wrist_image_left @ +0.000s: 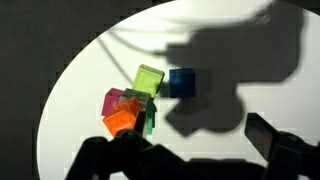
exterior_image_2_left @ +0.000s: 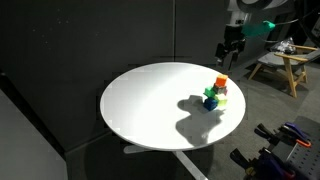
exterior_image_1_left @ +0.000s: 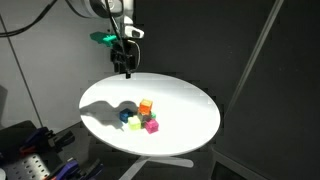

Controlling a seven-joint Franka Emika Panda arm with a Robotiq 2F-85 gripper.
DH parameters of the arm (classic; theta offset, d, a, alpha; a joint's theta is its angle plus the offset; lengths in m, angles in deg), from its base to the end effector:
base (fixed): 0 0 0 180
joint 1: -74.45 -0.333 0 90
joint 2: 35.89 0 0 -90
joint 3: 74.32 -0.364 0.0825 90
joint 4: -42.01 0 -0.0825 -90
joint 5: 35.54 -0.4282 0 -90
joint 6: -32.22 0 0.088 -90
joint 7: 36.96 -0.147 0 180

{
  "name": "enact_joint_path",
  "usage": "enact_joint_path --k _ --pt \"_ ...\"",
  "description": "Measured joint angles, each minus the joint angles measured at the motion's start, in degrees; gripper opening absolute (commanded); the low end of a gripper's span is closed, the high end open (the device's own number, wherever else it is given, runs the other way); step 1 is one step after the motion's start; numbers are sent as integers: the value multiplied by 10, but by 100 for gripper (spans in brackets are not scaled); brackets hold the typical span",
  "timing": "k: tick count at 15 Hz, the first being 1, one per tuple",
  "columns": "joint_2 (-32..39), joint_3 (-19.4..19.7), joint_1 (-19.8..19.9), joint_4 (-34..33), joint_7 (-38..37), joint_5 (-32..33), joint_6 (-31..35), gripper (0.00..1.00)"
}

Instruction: Put the blue building block on the table

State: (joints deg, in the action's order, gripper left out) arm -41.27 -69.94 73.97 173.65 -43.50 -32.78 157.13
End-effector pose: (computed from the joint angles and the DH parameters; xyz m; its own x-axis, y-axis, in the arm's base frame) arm 0.5252 -0.0393 0.3673 0.9879 -0.1535 -0.0204 -0.1527 -0.9877 0.0342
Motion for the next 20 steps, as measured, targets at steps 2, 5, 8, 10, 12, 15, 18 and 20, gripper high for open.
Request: enact_joint_path --k 2,5,8,10,12,15,18,20 --pt "-25 0 3 8 2 0 -24 100" --pt "-61 0 7 16 6 0 -61 100" --pt "-97 0 10 26 7 0 -81 100" --pt "-121 0 12 34 8 0 -85 100" --pt "-145 0 15 42 11 0 -90 100" --pt "-180 0 19 52 19 0 -106 100" --pt "-205 0 23 59 22 0 -127 100" --pt "-216 0 26 63 22 0 -132 100"
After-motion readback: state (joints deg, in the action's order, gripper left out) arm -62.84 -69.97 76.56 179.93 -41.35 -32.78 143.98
